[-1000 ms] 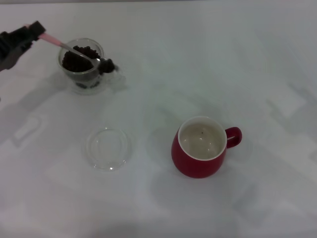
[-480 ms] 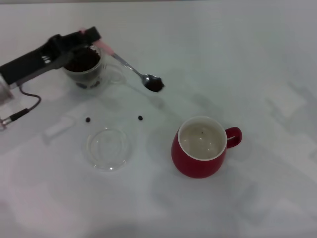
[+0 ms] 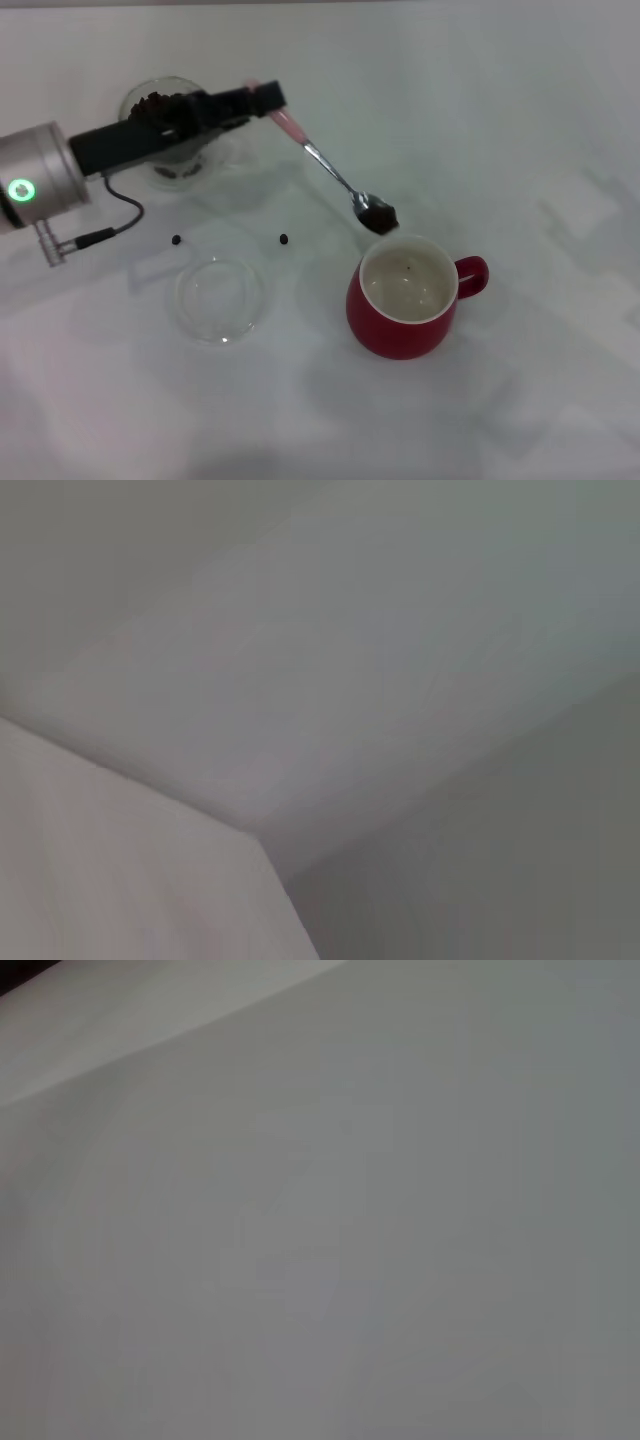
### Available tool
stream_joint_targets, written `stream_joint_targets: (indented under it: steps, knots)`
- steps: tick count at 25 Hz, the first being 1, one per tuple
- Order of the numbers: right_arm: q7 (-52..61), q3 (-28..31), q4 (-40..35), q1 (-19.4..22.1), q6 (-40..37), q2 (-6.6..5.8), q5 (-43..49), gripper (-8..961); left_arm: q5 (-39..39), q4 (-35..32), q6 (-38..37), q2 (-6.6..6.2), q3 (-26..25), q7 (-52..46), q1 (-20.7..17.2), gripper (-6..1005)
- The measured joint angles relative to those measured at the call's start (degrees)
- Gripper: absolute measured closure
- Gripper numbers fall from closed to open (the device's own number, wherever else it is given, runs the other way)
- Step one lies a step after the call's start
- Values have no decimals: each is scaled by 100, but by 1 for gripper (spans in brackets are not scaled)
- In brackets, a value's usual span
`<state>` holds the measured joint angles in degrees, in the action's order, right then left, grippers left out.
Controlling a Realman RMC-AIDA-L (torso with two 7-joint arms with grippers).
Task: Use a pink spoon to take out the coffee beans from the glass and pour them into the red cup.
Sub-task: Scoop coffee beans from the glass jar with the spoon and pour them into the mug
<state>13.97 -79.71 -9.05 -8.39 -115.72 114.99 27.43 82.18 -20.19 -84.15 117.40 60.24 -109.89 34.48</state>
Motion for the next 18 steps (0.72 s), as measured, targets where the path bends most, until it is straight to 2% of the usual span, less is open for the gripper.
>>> stream_joint_targets:
  steps: [8, 18]
  knots:
    - [0, 0, 8, 22, -11, 11, 32, 244, 177, -510, 0, 33, 539, 264, 185, 875]
    - [0, 0, 9, 22, 5, 14, 42, 244, 989, -1197, 37, 123, 568, 564, 603, 876]
